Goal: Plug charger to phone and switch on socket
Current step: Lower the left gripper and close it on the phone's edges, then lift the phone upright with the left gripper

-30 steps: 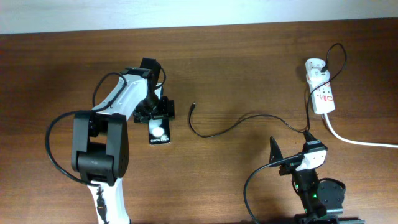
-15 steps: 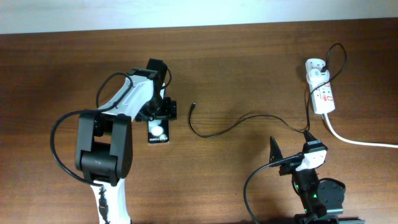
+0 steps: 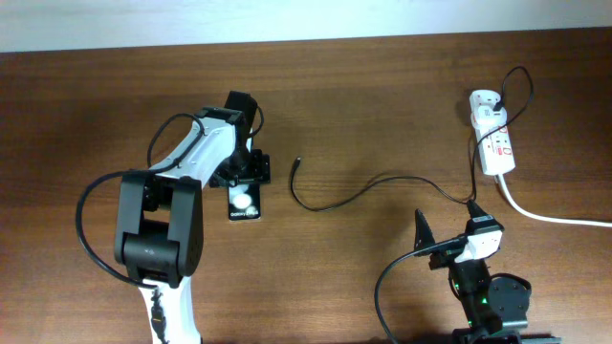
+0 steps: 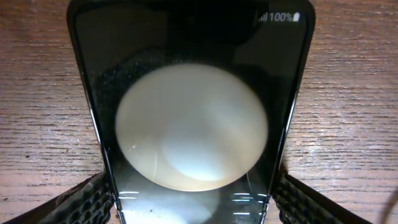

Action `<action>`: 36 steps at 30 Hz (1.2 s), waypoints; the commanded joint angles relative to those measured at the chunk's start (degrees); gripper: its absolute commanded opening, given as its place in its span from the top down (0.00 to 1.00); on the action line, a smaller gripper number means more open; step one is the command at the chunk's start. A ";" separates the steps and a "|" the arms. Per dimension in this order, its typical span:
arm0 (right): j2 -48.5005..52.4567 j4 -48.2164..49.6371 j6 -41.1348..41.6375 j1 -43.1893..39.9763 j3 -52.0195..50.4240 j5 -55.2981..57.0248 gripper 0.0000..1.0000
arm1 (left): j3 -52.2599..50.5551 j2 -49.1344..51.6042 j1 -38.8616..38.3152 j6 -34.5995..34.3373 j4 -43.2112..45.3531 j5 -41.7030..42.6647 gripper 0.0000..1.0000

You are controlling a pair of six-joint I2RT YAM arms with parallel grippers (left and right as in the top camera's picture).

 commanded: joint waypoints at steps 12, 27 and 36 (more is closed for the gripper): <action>-0.44 -0.07 0.37 0.37 -0.42 0.26 0.01 | -3.26 3.93 0.13 -0.83 -0.70 0.83 0.34; -0.44 -0.07 0.37 0.37 -0.42 0.26 0.01 | 9.90 3.91 0.85 -0.81 -13.49 0.81 0.36; -0.44 -0.07 0.37 0.37 -0.42 0.26 0.01 | 13.03 3.91 0.85 -0.79 -16.70 0.79 0.35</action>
